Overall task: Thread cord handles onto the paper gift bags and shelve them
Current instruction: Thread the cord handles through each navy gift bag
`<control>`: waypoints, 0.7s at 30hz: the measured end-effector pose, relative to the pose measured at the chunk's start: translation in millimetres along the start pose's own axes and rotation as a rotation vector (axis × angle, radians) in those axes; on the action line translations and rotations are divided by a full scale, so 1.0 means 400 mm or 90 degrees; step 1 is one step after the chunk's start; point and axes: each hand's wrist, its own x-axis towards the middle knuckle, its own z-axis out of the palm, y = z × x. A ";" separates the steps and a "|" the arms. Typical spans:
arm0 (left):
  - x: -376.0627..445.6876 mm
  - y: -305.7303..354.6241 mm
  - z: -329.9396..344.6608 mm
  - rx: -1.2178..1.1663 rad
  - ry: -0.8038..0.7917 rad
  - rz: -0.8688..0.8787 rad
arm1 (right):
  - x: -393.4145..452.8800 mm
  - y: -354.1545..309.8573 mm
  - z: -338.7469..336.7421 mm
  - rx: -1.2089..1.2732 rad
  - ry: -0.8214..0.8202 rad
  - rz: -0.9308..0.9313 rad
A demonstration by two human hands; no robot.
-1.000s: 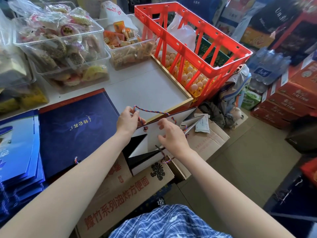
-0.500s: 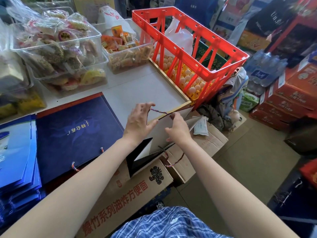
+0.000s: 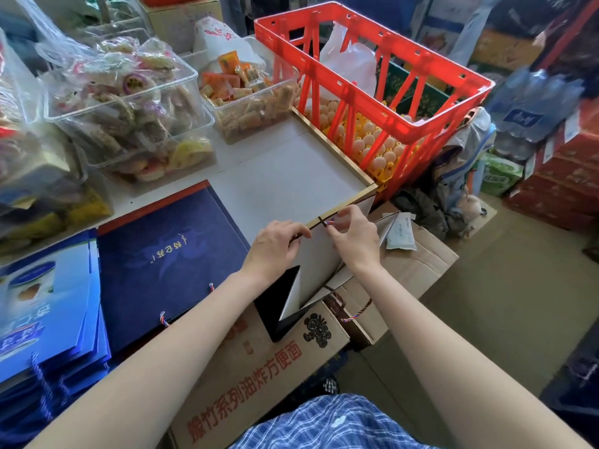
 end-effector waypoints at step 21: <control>0.124 0.162 -0.035 -0.137 -0.242 -0.337 | -0.054 0.014 -0.093 0.368 -0.098 -0.132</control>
